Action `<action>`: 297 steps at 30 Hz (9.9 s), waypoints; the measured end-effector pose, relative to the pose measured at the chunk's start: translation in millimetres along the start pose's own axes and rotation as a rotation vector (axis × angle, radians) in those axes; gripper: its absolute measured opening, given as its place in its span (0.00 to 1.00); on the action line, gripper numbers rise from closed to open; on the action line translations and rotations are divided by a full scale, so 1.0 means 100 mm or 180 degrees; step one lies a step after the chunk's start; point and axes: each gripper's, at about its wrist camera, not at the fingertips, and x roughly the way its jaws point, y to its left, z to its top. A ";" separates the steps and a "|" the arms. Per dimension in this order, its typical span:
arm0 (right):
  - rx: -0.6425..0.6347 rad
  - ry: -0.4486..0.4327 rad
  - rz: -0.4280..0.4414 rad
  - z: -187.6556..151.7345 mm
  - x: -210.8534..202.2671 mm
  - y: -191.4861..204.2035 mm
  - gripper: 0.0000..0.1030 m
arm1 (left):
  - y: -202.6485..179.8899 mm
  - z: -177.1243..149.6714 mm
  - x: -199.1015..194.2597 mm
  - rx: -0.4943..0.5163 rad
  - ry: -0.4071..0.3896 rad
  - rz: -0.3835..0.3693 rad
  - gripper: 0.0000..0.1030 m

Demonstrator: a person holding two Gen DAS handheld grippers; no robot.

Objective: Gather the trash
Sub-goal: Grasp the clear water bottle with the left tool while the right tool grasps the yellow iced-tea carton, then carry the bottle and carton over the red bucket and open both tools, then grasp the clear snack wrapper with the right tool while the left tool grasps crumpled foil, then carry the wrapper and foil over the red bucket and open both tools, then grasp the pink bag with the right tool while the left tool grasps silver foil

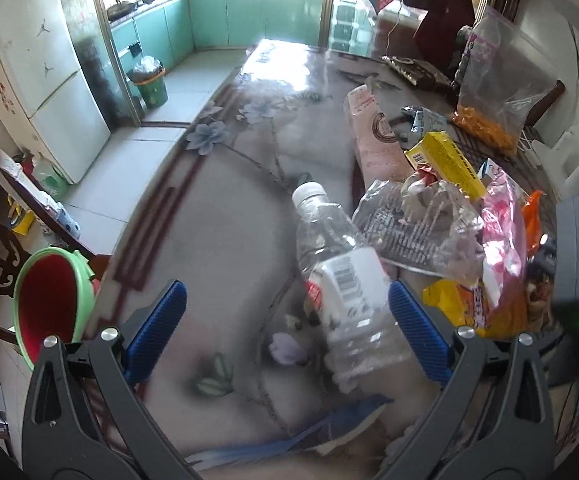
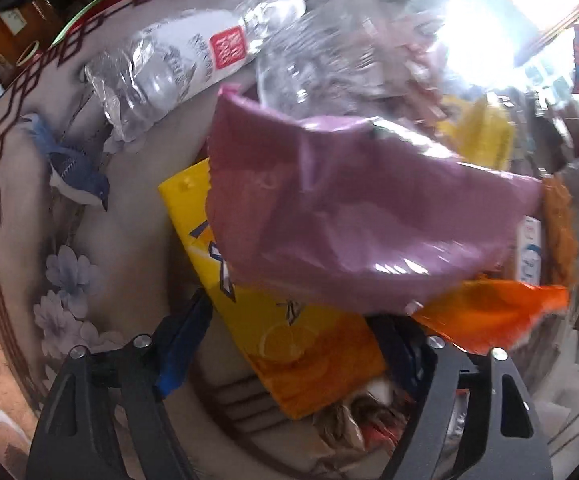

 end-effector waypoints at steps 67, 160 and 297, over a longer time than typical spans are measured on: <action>0.2175 -0.1504 0.0833 2.33 -0.72 1.39 0.75 | 3.62 -0.73 -0.18 -0.0388 0.0011 0.0496 0.88; 0.3073 -0.1949 -0.0315 -0.97 -1.38 -0.78 0.26 | -0.92 0.63 0.47 0.0251 -0.0063 -0.0493 0.38; 0.3544 -0.0906 0.0241 -1.02 -0.26 -0.39 0.12 | -0.31 0.01 -0.13 0.0167 -0.0006 -0.0581 0.75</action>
